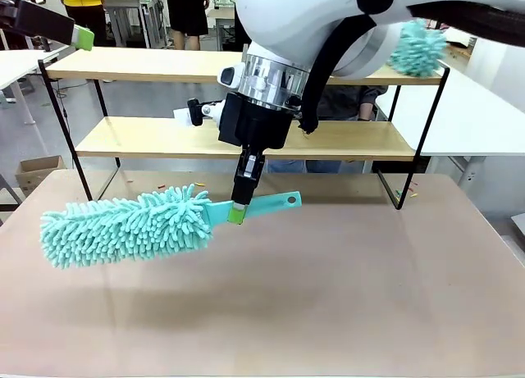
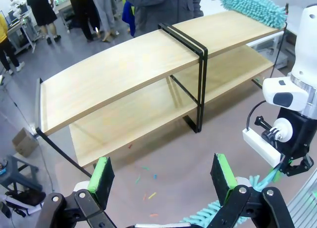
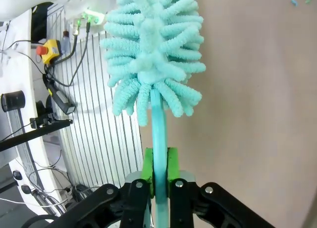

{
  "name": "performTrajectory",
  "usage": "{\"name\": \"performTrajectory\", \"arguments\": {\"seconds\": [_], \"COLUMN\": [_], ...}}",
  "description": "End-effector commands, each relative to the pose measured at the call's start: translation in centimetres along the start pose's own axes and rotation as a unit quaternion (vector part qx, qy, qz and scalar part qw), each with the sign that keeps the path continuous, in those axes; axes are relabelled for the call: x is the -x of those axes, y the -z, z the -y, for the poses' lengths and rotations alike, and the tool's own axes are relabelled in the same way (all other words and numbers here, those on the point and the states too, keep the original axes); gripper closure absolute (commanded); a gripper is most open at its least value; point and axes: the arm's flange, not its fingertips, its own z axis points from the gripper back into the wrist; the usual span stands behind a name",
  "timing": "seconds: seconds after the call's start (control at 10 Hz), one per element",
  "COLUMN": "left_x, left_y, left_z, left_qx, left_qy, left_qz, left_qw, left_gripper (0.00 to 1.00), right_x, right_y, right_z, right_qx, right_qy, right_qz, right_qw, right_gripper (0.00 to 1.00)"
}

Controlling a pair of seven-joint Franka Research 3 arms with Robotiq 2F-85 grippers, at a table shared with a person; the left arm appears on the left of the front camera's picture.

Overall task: Clean the shelves.
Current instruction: Clean another randomly selected level of the Shelf with the Duster.

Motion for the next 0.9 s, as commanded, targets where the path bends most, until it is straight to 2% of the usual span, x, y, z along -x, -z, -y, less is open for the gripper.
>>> {"name": "performTrajectory", "arguments": {"seconds": [0.0, 0.2, 0.5, 0.7, 0.8], "left_x": [0.2, 0.2, 0.2, 0.2, 0.2], "left_y": [0.1, 0.1, 0.1, 0.1, 0.1], "left_z": [-0.1, -0.1, -0.1, -0.1, -0.1], "left_qx": [0.000, 0.000, 0.000, 0.000, 0.000], "left_qy": [0.000, 0.000, 0.000, 0.000, 0.000], "left_qz": [-0.001, -0.001, -0.001, -0.001, -0.001], "left_qw": [1.000, 1.000, 1.000, 1.000, 1.000], "left_gripper": [0.00, 0.00, 0.00, 0.00, 0.00], "right_x": [0.0, 0.0, 0.3, 1.2, 2.5], "right_y": [0.1, 0.0, 0.3, -0.2, -1.4], "right_z": [-0.1, 0.0, -0.1, -0.3, -0.6], "right_qx": [-0.002, 0.000, -0.025, -0.039, -0.049], "right_qy": [-0.001, 0.000, -0.045, -0.062, -0.072], "right_qz": [-0.002, -0.001, -0.039, -0.046, -0.029], "right_qw": [1.000, 1.000, 0.998, 0.996, 0.996], "right_gripper": [0.88, 0.88, 0.88, 0.88, 0.88]}}
